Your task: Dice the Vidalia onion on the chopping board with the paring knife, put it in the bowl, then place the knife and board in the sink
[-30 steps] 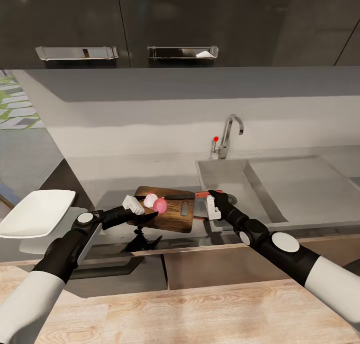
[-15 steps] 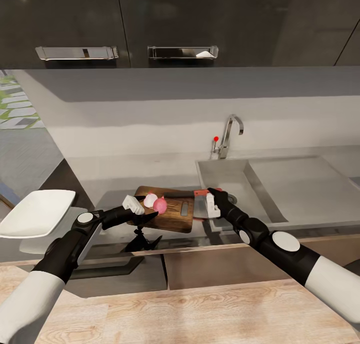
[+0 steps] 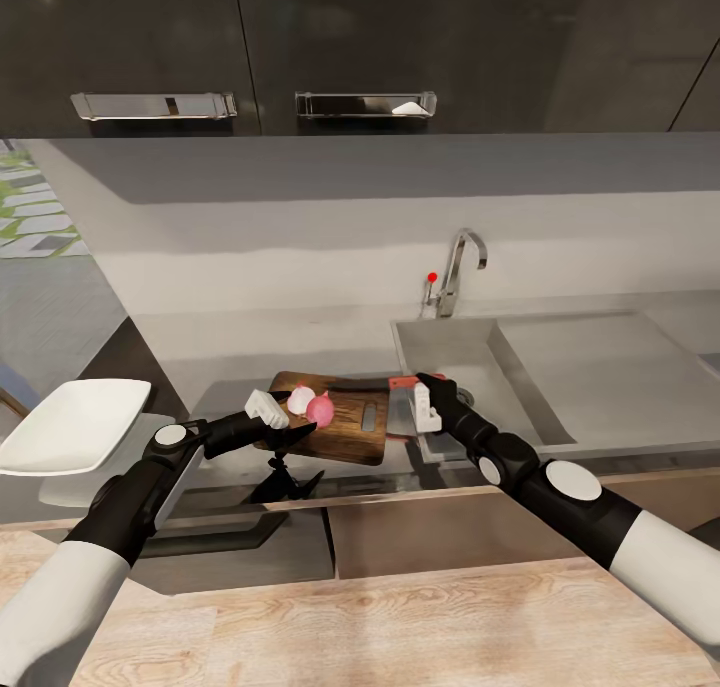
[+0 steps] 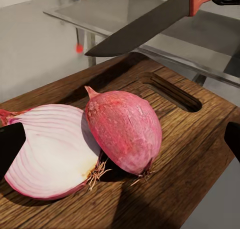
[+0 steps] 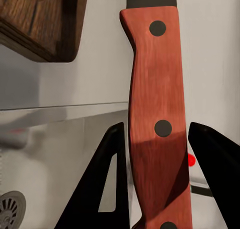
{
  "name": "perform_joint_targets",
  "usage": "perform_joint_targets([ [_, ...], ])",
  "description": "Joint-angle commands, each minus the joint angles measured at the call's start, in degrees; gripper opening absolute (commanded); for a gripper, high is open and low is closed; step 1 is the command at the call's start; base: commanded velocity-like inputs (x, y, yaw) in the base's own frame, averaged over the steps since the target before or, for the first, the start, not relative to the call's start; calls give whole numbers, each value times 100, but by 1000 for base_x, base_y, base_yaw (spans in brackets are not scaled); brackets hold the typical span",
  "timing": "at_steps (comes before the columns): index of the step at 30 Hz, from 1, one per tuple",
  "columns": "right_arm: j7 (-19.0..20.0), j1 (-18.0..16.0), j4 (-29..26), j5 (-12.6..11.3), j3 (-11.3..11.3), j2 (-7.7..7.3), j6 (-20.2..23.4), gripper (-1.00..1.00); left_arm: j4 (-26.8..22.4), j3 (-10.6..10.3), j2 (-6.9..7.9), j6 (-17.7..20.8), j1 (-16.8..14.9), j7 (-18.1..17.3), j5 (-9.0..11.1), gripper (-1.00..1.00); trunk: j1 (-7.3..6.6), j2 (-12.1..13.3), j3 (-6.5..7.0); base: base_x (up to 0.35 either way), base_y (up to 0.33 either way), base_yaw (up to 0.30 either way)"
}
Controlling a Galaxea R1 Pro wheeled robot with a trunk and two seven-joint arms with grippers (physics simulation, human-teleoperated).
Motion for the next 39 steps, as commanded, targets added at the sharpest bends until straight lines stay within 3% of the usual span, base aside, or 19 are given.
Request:
perform_joint_targets([
  [1, 30, -9, -15, 56, 20, -5, 48, -100, -4, -12, 5, 59, -5, -8, 50, 100, 4, -12, -11, 0, 0, 0],
  [39, 30, -9, -77, 61, 46, -5, 61, -100, -4, -12, 5, 52, -5, -8, 50, 100, 4, -12, -11, -17, 0, 0],
])
